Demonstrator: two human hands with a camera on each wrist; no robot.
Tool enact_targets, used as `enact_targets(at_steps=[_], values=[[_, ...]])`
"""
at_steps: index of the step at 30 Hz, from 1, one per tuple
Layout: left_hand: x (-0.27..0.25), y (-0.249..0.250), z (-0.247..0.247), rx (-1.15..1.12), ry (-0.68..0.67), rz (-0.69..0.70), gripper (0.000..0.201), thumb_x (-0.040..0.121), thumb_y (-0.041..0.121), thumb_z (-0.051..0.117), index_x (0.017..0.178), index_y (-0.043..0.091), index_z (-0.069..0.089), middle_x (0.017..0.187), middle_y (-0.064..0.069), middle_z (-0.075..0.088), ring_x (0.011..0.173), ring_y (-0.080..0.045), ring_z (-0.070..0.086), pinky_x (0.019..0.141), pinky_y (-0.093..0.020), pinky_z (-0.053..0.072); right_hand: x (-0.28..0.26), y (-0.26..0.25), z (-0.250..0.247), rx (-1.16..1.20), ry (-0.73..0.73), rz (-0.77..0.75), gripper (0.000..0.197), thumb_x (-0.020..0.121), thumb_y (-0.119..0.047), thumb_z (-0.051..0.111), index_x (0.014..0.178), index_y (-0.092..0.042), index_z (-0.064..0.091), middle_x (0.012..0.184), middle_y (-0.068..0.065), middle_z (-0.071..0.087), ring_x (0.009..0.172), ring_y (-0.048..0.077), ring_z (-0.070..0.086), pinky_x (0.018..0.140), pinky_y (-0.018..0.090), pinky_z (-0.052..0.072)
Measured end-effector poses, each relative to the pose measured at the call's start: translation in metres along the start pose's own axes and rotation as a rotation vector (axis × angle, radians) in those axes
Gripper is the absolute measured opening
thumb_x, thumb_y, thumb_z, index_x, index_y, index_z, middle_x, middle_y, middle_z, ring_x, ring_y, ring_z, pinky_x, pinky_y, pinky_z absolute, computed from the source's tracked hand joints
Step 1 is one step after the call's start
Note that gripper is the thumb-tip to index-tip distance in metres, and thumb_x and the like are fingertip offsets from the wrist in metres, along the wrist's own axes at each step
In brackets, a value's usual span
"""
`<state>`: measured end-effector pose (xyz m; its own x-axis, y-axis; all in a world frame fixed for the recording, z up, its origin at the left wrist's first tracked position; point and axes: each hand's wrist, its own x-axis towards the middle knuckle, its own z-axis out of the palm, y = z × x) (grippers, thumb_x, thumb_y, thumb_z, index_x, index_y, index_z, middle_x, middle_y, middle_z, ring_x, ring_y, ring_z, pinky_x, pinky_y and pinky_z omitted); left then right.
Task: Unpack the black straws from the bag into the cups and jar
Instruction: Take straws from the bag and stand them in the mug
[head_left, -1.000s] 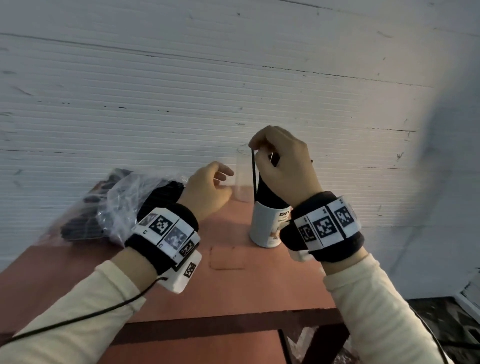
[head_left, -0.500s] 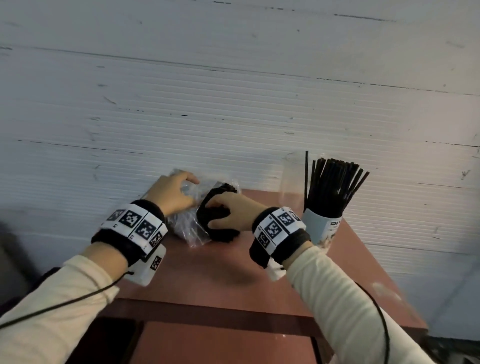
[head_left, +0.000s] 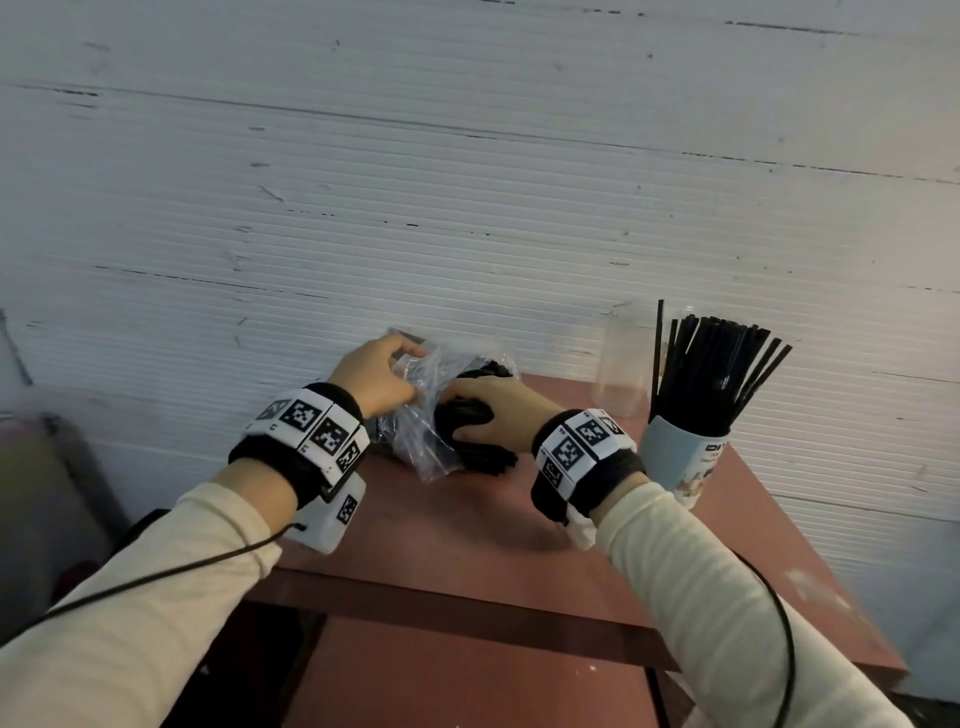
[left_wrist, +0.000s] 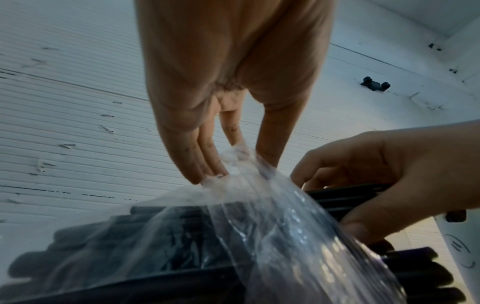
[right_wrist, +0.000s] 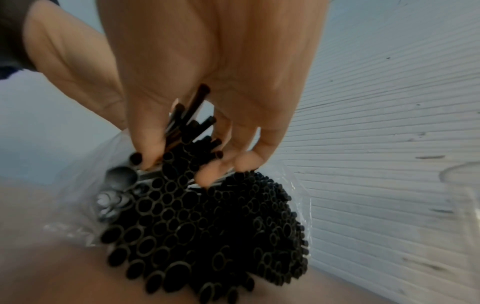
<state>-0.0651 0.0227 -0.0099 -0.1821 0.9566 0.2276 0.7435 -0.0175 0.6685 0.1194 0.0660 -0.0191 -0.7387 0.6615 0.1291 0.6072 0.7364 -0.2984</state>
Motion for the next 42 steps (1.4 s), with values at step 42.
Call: enact_targets(at_steps=[42], values=[[-0.008,0.063,0.031,0.200,-0.117,0.349,0.080,0.072,0.041,0.080,0.141,0.025,0.043,0.138,0.004,0.052,0.125,-0.014,0.050,0.104,-0.028,0.039,-0.065,0.053,-0.051,0.469,0.304,0.089,0.019,0.092,-0.016,0.063,0.102,-0.031,0.071,0.092,-0.001,0.075,0.073,0.012,0.071,0.078,0.019,0.054]])
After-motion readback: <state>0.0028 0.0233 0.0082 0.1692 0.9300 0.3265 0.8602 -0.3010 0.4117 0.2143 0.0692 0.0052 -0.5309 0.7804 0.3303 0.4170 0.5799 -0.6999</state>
